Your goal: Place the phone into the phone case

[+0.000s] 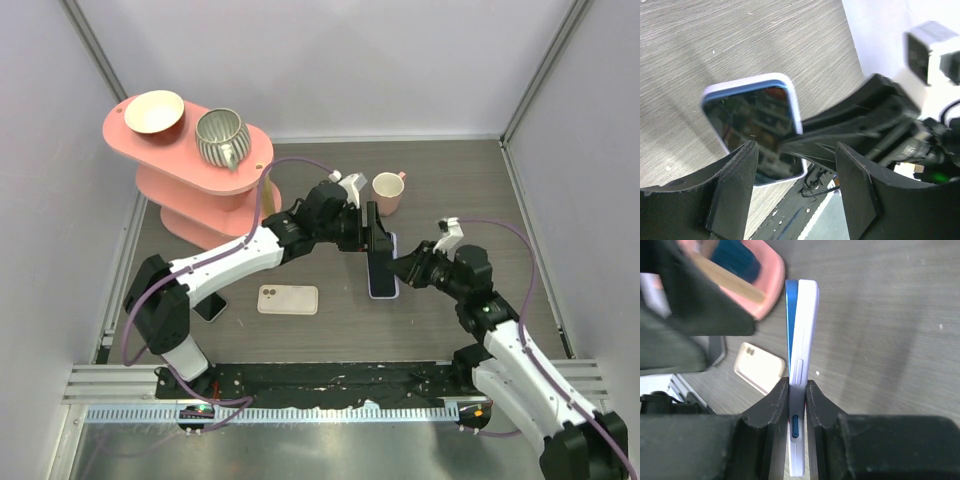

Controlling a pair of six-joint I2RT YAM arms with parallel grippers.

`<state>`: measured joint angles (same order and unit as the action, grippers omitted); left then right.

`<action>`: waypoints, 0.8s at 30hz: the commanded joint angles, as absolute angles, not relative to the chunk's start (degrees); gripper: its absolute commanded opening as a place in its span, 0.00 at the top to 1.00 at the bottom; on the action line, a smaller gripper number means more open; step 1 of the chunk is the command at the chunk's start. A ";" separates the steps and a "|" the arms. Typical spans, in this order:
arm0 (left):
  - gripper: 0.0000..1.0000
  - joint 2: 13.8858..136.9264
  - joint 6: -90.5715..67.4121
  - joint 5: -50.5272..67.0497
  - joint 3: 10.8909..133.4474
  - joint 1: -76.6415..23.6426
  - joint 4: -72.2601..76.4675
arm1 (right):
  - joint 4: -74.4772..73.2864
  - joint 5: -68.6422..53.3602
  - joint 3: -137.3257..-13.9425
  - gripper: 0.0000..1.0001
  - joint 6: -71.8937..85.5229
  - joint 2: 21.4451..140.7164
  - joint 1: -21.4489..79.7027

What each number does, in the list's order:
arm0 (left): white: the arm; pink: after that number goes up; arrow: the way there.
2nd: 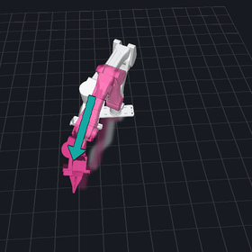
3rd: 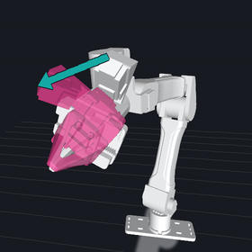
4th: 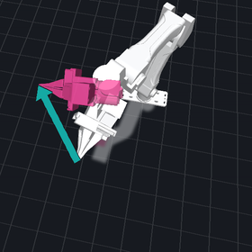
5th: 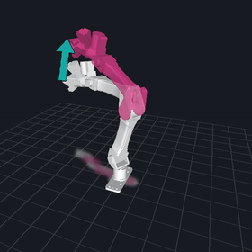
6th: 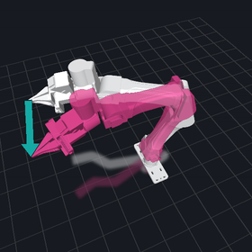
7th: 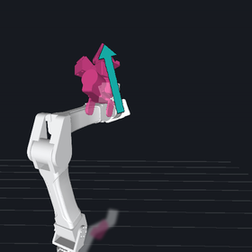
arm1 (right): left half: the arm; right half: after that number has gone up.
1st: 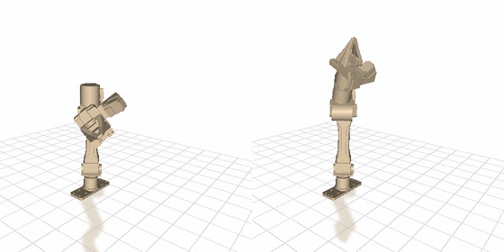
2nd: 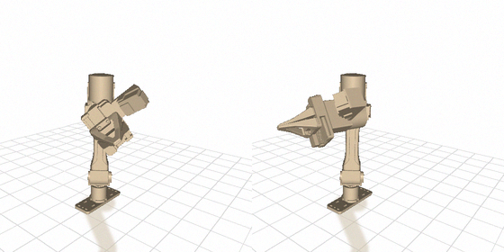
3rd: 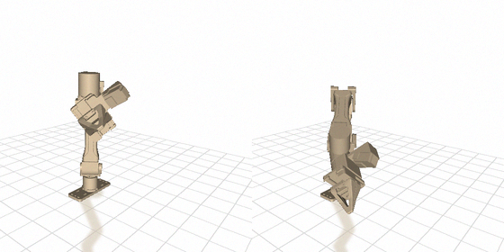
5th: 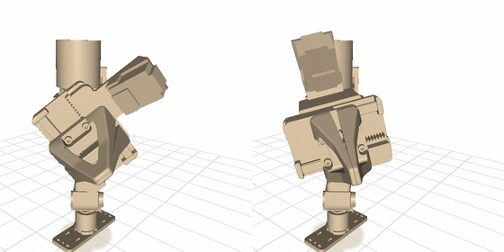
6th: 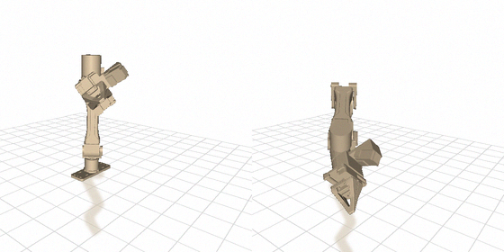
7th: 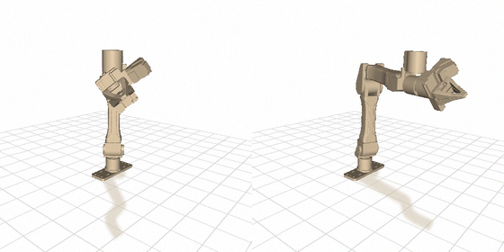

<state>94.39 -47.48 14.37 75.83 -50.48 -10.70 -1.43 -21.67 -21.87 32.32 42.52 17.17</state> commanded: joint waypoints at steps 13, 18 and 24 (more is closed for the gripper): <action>0.25 83.86 -42.18 26.80 66.28 -47.99 -3.45 | 27.13 -32.69 -12.31 0.99 49.73 25.66 13.54; 0.26 81.92 -42.80 29.53 62.41 -47.90 -1.14 | 37.77 -34.45 -10.20 0.99 56.41 26.46 12.92; 0.27 79.19 -44.03 29.79 60.03 -47.55 2.72 | 50.35 -37.70 -8.70 0.99 63.45 27.86 12.75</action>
<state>82.70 -43.11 27.24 60.66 -48.01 -3.46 32.32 -34.26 -8.16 56.47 27.55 13.08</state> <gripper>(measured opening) 0.736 0.229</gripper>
